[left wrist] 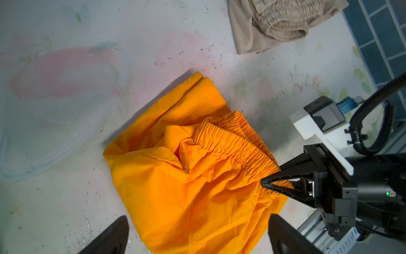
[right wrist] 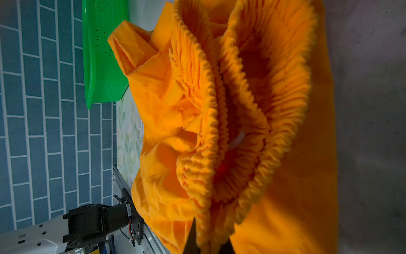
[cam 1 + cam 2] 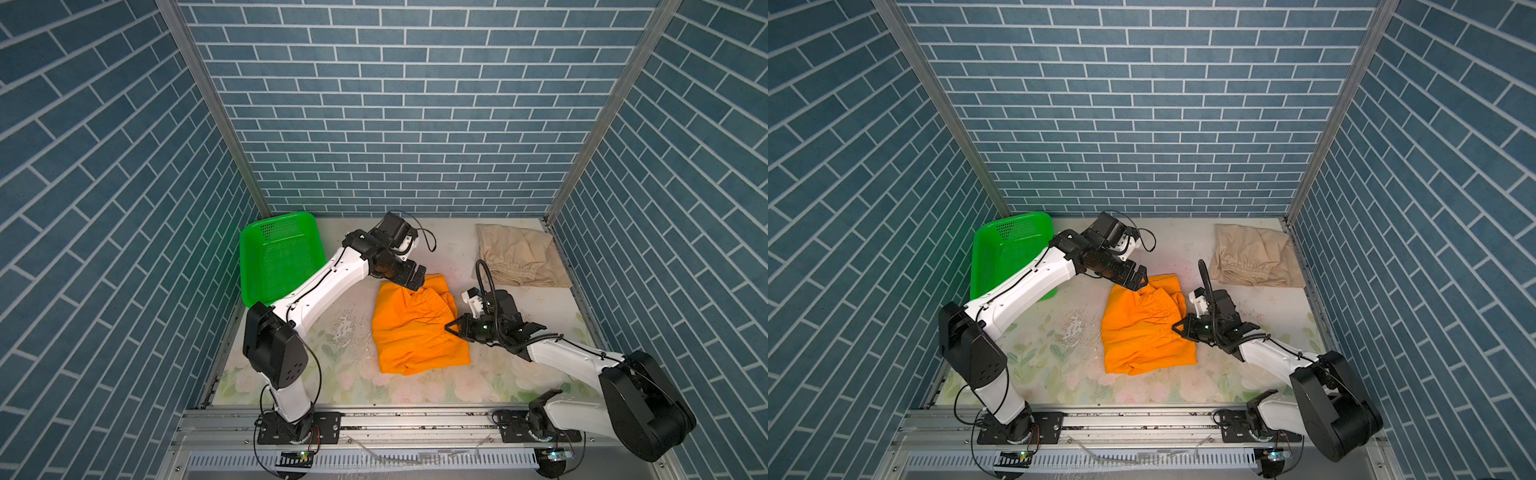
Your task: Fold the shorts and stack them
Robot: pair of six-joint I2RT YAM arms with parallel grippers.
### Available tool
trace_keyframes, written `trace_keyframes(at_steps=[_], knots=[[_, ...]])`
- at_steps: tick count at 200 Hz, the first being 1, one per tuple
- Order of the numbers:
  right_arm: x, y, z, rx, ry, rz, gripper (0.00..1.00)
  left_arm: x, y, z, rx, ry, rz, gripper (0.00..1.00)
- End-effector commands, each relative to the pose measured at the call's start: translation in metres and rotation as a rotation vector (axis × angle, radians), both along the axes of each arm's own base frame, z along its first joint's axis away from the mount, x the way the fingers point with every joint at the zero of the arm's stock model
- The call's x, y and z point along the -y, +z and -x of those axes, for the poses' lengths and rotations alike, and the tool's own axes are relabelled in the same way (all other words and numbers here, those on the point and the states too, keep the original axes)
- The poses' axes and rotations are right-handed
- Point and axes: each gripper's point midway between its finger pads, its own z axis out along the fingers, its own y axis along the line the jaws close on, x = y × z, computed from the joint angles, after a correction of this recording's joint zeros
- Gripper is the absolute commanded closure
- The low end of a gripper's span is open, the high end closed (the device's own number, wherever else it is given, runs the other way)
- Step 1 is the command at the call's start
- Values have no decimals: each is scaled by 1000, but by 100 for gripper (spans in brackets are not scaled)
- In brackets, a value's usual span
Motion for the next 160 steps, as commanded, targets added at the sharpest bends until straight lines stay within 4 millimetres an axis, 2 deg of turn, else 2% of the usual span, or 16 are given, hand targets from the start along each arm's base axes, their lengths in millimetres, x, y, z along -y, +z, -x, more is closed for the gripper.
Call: trace_keyframes(at_steps=[1,32,53,71,96,123,160], knots=[[-4,11,-2,28,-1,-59,100,17,-32,-7,47,-234,-58,1],[-7,12,2,50,37,-82,100,40,-36,-34,70,-372,-5,2],[-7,10,4,54,46,-75,100,56,-46,-34,-21,-472,45,6],[-6,9,4,59,42,-69,100,62,-64,-36,-96,-517,28,12],[-4,8,4,61,36,-66,100,60,-85,-28,-216,-567,-2,16],[-3,5,5,57,32,-59,100,55,-94,-14,-289,-611,6,16],[-4,3,5,46,36,-59,100,54,-103,-12,-295,-622,30,13]])
